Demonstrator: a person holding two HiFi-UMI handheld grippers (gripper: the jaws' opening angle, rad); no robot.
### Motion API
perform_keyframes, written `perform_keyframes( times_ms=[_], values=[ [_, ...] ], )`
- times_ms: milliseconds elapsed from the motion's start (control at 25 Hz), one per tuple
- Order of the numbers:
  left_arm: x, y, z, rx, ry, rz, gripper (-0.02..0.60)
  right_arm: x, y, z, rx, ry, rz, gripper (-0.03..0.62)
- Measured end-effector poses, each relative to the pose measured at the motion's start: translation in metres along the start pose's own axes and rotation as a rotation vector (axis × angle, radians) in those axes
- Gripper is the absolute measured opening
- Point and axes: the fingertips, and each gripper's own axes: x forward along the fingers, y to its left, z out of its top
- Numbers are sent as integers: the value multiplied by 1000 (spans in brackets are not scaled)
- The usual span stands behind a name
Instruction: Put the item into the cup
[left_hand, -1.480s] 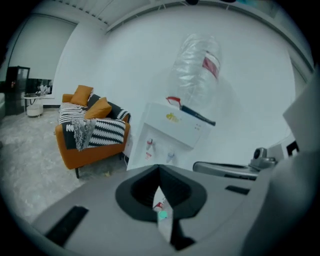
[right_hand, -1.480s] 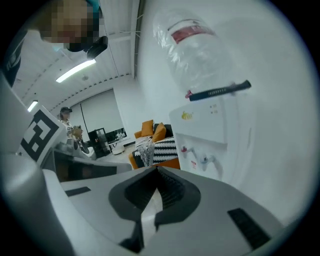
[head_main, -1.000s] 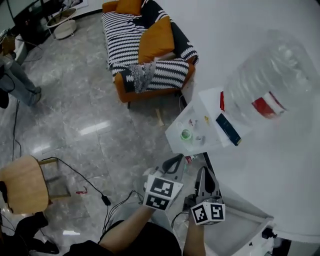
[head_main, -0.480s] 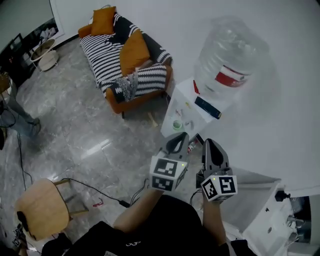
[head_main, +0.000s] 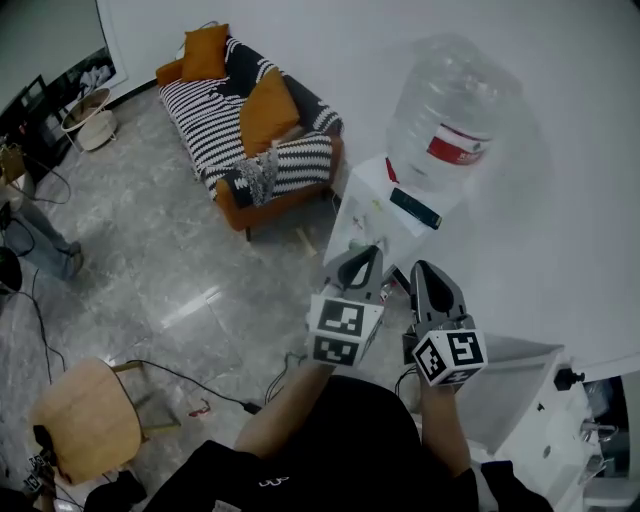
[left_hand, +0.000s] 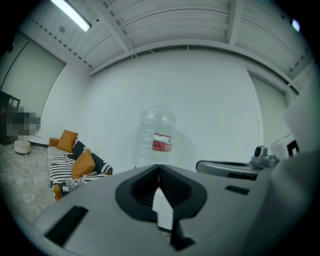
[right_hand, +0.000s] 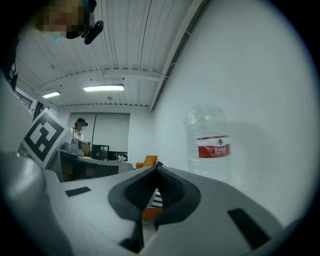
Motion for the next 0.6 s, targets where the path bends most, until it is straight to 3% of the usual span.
perform_keyframes(
  times_ms=[600],
  values=[
    [-30,-13,-5,73,7,6,12,-10,29,-2,15,-18,25,9]
  ],
)
